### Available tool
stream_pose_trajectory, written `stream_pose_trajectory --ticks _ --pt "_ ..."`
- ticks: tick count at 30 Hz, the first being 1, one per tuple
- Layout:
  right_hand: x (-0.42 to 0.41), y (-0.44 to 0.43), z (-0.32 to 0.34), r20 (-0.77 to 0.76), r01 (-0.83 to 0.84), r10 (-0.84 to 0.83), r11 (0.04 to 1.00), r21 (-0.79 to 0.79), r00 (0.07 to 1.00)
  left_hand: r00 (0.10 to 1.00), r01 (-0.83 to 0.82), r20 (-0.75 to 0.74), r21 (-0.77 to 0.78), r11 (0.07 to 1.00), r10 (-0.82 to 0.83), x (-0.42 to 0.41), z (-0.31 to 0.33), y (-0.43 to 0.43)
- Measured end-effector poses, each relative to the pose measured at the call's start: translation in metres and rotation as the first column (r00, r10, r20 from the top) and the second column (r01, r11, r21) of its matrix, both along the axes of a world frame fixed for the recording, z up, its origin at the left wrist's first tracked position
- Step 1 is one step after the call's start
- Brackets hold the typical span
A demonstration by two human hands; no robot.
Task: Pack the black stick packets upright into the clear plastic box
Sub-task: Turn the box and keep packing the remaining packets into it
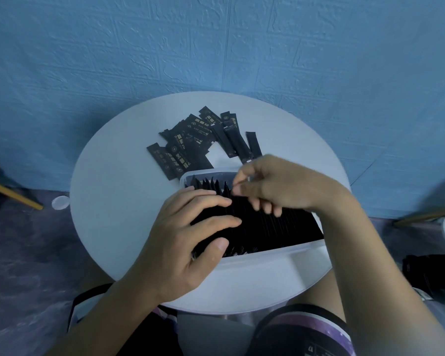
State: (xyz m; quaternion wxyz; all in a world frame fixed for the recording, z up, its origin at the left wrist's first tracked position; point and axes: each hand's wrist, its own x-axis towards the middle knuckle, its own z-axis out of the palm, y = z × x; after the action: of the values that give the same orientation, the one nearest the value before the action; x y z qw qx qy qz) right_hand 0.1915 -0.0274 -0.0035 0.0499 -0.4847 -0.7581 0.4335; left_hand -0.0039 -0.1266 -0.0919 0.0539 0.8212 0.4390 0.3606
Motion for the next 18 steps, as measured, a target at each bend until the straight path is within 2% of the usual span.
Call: stream_pose_trajectory --ticks 5,9,12,15,18 --pt "-0.007 0.065 0.013 -0.026 0.183 -0.181 0.968 0.175 0.983 0.999 -0.010 0.043 -0.010 1.000 0.010 0.001 -0.003 0.000" --pt "-0.026 0.116 -0.001 0.183 0.199 -0.247 0.949 0.245 0.952 0.999 -0.012 0.053 -0.013 1.000 0.012 0.002 -0.004 -0.001" --pt "-0.036 0.131 -0.016 0.271 0.202 -0.291 0.928 0.313 0.918 0.998 -0.012 0.063 -0.016 1.000 0.013 0.002 -0.005 -0.001" --pt "-0.040 0.140 -0.031 0.345 0.188 -0.303 0.926 0.328 0.888 0.998 -0.014 0.069 -0.021 1.000 0.015 0.002 -0.006 -0.002" --pt "-0.039 0.144 -0.036 0.320 0.201 -0.273 0.949 0.242 0.907 0.997 -0.014 0.078 -0.028 0.999 0.017 0.002 -0.006 -0.002"
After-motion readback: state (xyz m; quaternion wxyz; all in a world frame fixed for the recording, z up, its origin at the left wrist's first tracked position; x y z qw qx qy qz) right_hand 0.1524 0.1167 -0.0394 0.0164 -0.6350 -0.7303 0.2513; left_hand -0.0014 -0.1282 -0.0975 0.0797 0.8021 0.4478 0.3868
